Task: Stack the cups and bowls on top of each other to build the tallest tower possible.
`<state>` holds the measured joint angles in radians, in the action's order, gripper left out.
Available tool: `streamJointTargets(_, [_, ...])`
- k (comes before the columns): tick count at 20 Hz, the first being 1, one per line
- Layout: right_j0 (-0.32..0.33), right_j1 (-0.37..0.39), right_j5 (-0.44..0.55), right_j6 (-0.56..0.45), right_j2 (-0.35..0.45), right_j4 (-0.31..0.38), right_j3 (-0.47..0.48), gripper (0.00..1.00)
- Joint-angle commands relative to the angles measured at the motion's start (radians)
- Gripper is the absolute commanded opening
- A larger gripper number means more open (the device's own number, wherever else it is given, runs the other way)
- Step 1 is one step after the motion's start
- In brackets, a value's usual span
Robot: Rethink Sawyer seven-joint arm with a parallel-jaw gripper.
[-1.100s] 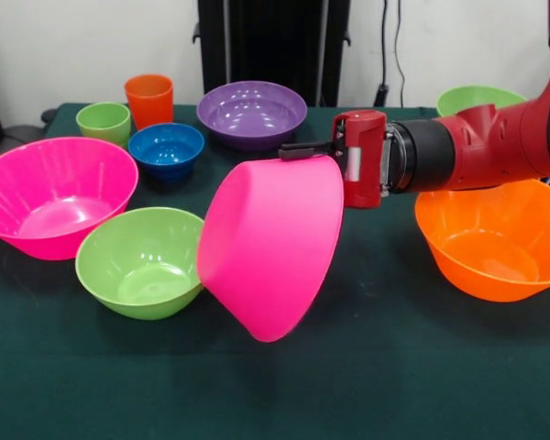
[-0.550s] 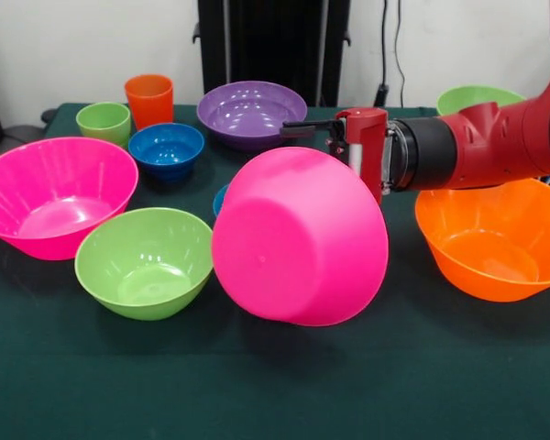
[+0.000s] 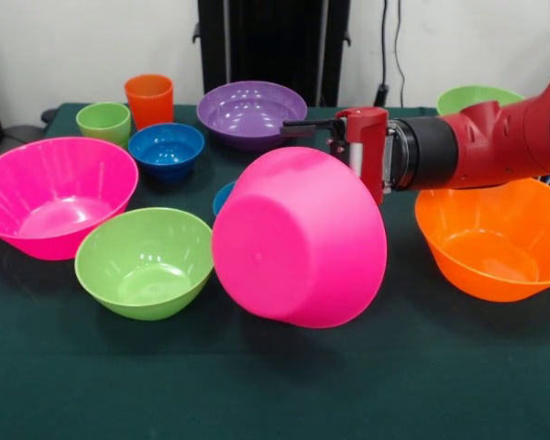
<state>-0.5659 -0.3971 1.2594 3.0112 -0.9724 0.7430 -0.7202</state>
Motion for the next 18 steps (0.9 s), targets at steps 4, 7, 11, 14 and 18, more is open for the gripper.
streamJointTargets(4, [0.008,-0.010,0.025,0.220,0.049,-0.048,0.023,1.00])
streamJointTargets(7, [-0.001,-0.006,0.017,0.231,0.044,-0.053,0.010,1.00])
streamJointTargets(11, [-0.011,-0.006,0.033,0.252,0.044,-0.079,0.003,1.00])
streamJointTargets(14, [-0.011,-0.002,0.069,0.271,0.052,-0.122,0.006,1.00])
streamJointTargets(18, [-0.024,-0.001,0.123,0.308,0.074,-0.194,0.007,1.00])
